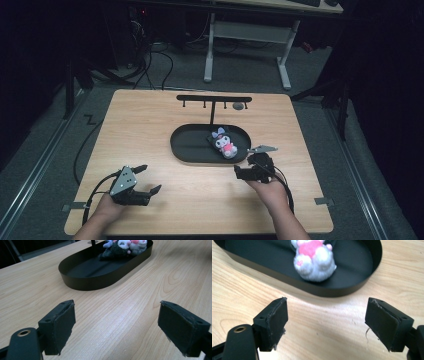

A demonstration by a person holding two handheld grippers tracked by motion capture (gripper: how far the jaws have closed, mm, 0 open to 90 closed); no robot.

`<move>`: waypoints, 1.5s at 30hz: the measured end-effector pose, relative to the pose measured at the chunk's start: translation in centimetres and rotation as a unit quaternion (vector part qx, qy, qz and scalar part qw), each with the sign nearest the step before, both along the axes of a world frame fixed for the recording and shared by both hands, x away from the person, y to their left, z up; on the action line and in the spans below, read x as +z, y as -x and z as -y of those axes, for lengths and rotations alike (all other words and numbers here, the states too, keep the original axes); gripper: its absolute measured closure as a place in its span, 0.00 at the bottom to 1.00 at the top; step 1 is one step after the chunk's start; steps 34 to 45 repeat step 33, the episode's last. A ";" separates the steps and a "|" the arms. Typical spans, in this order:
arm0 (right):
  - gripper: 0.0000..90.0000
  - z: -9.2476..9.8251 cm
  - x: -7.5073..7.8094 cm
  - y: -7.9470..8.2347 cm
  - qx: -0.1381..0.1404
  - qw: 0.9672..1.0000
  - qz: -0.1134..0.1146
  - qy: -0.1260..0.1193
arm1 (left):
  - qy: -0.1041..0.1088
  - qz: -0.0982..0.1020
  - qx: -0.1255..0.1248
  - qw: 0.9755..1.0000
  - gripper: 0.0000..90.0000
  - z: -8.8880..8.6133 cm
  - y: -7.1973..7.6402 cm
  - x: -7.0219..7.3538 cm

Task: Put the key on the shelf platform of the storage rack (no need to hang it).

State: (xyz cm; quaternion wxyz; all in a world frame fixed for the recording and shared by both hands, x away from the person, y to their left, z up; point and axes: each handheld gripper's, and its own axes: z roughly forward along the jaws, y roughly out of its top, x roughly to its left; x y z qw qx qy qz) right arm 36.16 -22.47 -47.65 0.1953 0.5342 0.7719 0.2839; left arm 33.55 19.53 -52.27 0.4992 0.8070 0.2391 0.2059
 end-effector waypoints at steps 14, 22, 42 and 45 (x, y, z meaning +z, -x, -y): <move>0.19 1.2 -3.4 5.8 -0.005 0.998 0.049 -0.032 | -0.002 0.000 0.000 1.000 0.17 0.0 0.0 0.0; 0.19 1.4 -4.5 8.5 -0.003 0.994 0.094 -0.056 | -0.003 -0.001 -0.001 1.000 0.17 0.1 -0.1 0.0; 0.18 2.0 -4.3 8.6 -0.021 0.992 0.105 -0.064 | -0.003 -0.002 -0.002 1.000 0.17 0.1 -0.1 0.0; 0.18 2.0 -4.3 8.6 -0.021 0.992 0.105 -0.064 | -0.003 -0.002 -0.002 1.000 0.17 0.1 -0.1 0.0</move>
